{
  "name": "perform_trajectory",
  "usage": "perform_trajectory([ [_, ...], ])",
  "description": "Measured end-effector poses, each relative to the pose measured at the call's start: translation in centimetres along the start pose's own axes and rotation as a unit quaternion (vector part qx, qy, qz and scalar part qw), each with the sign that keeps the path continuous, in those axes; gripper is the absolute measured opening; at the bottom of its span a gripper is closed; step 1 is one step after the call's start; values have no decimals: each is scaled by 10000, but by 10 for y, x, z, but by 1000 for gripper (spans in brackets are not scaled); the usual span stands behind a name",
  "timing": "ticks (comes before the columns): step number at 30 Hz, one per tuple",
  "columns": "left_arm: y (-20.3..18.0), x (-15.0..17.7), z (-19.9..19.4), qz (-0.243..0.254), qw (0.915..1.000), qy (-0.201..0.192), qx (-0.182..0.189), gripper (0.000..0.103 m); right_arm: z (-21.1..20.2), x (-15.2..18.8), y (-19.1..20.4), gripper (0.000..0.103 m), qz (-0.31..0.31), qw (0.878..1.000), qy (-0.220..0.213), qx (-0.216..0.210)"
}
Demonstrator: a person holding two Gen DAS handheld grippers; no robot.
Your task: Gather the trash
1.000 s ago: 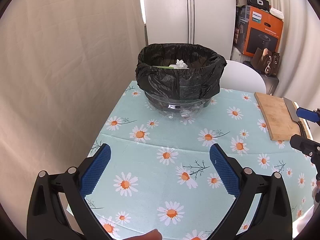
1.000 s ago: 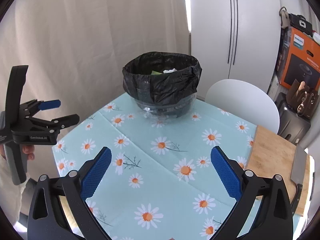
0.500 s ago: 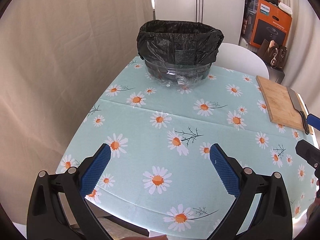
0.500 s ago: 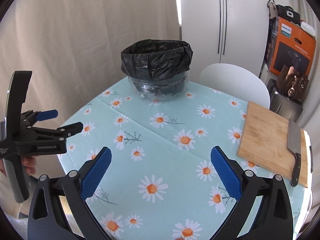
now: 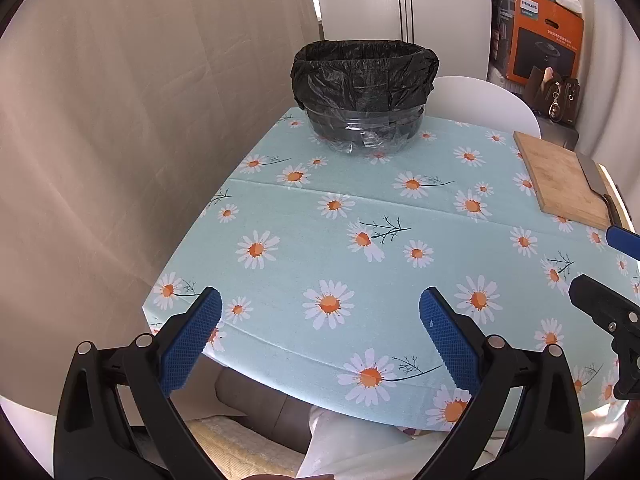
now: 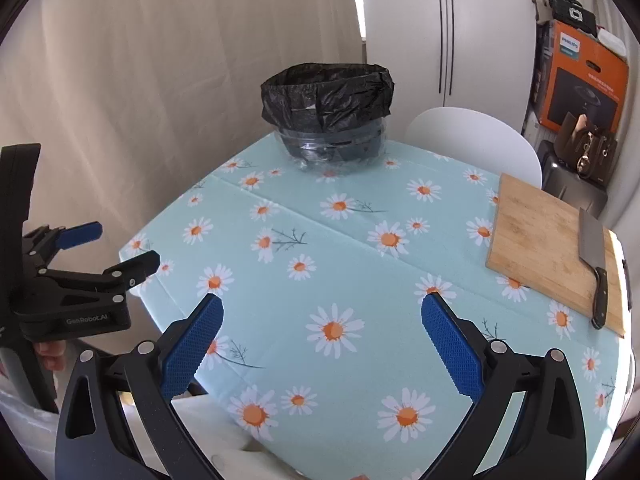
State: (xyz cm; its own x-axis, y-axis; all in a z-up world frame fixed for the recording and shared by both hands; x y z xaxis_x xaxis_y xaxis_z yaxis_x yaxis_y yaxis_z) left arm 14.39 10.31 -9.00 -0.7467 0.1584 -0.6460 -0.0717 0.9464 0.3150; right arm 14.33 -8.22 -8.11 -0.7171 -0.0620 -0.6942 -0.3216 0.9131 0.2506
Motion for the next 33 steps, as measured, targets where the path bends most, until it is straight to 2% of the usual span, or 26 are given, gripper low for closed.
perform_trajectory([
  [5,0,3,-6,16,10000,-61,12,97,-3,3,0,95,43,10000,-57,-1],
  [14,-20,19,-7,308,9982,212,478,97,-7,12,1,95,29,10000,-23,34],
  [19,-16,16,-12,138,9988,91,456,97,-11,15,-4,95,139,9999,-62,38],
  [33,-12,20,-11,-18,9992,201,351,97,-13,18,-11,95,224,9997,-49,56],
])
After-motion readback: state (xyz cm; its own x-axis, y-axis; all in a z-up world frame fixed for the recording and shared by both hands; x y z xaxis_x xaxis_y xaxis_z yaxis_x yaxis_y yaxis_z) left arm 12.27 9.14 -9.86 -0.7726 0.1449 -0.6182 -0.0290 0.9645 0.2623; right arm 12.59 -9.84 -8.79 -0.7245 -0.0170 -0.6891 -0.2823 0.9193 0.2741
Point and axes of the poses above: each gripper's, at about its wrist camera, not at the fingertips, and z roughly the way its jaws point, y to its left, x to its underside, the point moved 7 cm from there along z, roughly the way its jaws point, and after that the axes turned 12 degrees about -x, right-handed, at the moved point
